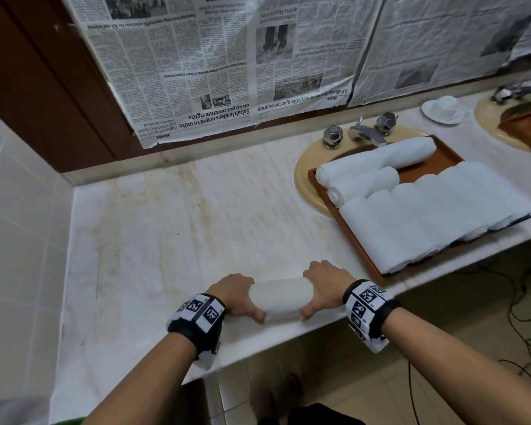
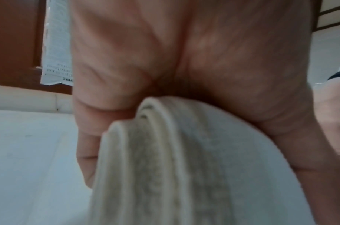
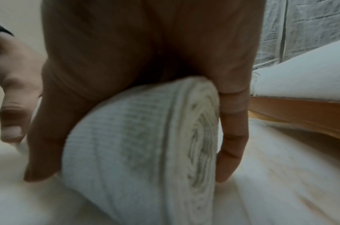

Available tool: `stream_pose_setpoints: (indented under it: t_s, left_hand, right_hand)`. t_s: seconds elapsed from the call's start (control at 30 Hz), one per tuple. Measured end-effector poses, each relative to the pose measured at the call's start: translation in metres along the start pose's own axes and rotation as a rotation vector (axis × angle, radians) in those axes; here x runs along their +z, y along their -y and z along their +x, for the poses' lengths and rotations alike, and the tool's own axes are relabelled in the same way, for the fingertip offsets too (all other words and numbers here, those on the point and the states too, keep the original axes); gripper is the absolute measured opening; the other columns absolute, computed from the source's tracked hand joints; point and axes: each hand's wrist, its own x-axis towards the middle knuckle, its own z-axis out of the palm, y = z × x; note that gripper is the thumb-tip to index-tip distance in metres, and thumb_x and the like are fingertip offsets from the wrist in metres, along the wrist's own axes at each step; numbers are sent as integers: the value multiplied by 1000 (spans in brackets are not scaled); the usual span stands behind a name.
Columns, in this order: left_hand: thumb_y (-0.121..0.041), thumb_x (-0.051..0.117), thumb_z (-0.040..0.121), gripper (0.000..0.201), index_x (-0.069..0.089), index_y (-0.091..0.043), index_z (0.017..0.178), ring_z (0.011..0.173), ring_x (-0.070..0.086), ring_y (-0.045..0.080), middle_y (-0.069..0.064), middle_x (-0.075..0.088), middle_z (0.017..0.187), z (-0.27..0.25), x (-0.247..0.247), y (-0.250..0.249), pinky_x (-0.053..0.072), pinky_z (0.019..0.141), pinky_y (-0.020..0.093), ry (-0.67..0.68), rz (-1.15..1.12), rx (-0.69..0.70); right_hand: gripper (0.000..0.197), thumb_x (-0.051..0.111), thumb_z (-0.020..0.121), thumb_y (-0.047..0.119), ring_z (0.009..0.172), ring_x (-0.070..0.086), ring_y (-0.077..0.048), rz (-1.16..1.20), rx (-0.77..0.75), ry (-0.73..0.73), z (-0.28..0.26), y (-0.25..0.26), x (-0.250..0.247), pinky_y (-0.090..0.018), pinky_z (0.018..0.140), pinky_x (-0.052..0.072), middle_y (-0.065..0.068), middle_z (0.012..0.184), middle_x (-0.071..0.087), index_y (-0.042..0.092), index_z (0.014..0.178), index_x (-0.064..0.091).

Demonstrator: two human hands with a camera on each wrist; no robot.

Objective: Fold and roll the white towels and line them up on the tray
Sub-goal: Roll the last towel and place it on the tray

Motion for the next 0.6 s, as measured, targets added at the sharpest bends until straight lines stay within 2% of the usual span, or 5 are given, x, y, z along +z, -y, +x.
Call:
stream_pose_setpoints:
  t_s: [0.17,0.37,0.47,0.6]
  left_hand:
    - [-55,85,63,74,60,-21,124,109,56,24,3,56,119,-1,-3,-9,50,93,34,-11,-14,23]
    - [-48,86,61,62,59,-28,114,104,61,16,-8,66,111,-2,-20,-25,50,93,35,68,-154,28]
    - [-53,84,51,63,61,-30,106,100,66,17,-7,69,106,-3,-34,-39,55,91,41,134,-233,34]
    - [-45,88,57,58,65,-30,107,100,70,22,-3,73,106,-1,-42,-67,55,90,55,182,-393,40]
  right_hand:
    - [76,77,54,72,92,57,-18,24,-18,-11,-11,-7,-10,-34,75,49,7,102,59,26,111,55]
    - [84,73,54,76,92,57,-18,8,-82,-48,-22,-26,-34,-37,81,52,4,108,62,25,116,52]
    - [78,75,56,73,91,57,-18,1,-134,-71,-31,-42,-54,-36,79,51,5,107,63,26,114,53]
    - [71,78,56,70,93,56,-18,-4,-181,-79,-41,-74,-76,-37,80,50,7,105,61,29,108,52]
